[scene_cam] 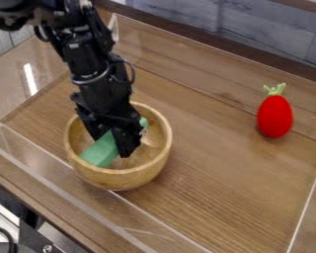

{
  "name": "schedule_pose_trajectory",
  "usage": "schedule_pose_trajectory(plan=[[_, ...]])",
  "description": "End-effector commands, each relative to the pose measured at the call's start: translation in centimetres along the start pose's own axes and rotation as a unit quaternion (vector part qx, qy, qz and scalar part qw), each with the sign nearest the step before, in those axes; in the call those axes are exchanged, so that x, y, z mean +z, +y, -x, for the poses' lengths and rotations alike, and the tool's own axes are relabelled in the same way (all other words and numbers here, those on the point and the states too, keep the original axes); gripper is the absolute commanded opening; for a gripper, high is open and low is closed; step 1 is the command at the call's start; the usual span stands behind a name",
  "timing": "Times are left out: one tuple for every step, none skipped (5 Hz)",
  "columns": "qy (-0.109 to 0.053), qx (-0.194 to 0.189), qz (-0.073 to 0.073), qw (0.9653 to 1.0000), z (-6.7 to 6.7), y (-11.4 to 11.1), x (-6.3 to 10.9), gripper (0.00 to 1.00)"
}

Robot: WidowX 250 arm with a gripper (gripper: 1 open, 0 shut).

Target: Remove the green stick from the brown bowl and put it on the table

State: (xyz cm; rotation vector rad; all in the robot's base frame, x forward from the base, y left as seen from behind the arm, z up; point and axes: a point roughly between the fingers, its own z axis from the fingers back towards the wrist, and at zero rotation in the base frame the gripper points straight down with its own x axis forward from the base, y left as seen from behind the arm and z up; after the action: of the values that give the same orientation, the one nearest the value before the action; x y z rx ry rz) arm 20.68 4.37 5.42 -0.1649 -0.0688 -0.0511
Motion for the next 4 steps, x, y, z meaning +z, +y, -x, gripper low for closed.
schedule_pose_trajectory(plan=[[-0.023,-0.004,-0.010,0.9997,-1.3,0.5,2.1,0.00],[-0.022,-0.009,-0.007,0.9997,-0.9,0.2,1.2,0.00],[-0.021,-0.014,-0.006,0.9997,-0.5,-0.1,0.4,0.00],[-0.027,0.012,-0.005,0.9996,-0.5,0.2,1.3,0.00]])
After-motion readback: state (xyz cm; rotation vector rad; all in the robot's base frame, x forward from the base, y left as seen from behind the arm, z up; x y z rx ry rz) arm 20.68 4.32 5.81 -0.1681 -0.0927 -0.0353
